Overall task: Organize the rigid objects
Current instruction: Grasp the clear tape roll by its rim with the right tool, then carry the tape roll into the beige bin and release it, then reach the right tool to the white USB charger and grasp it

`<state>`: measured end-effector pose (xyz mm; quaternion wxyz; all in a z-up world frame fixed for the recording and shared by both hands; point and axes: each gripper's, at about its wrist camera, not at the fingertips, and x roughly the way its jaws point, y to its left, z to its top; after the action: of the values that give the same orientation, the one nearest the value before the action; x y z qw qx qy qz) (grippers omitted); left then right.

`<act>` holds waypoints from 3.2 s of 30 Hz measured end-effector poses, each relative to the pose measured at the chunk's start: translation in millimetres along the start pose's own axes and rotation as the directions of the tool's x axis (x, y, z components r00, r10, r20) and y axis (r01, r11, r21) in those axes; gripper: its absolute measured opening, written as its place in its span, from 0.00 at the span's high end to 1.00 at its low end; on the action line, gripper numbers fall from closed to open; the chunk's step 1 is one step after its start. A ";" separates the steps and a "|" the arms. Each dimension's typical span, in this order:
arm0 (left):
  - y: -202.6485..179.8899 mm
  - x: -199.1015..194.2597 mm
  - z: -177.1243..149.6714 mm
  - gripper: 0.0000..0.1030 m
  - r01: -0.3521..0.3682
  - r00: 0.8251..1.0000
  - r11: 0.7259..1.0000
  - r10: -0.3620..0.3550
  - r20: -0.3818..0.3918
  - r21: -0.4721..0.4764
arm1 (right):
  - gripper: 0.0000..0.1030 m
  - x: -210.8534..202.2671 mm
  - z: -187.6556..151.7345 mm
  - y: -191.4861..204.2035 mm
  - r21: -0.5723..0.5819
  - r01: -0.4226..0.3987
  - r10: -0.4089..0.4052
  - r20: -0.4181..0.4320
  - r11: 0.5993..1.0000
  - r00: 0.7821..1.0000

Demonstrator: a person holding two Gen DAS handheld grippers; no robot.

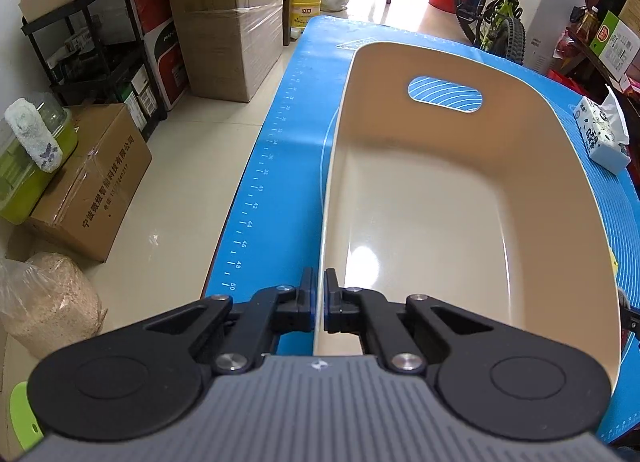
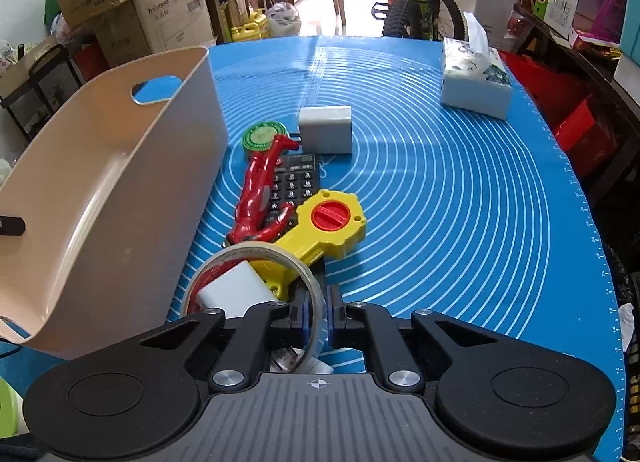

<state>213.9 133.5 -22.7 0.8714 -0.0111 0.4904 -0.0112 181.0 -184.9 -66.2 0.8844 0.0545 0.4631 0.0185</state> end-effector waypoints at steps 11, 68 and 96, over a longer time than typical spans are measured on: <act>0.2 0.1 -0.3 0.95 -0.003 1.000 1.000 0.003 -0.003 0.000 | 0.82 -27.7 11.9 -5.0 0.021 0.009 -0.011 0.086 1.000 0.996; -1.2 0.3 -1.5 0.96 0.006 1.000 1.000 -0.006 -0.013 0.001 | 0.50 22.6 66.4 171.5 -0.269 -0.071 0.071 -0.009 0.961 0.997; 1.9 0.0 -1.6 0.96 0.013 1.000 1.000 -0.013 -0.008 0.000 | 0.33 -53.6 57.5 47.0 -0.014 0.005 -0.003 0.157 1.000 0.988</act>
<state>212.5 135.4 -23.6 0.8692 -0.0144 0.4940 -0.0170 198.5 -147.1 15.4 0.9185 0.0487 0.3921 0.0157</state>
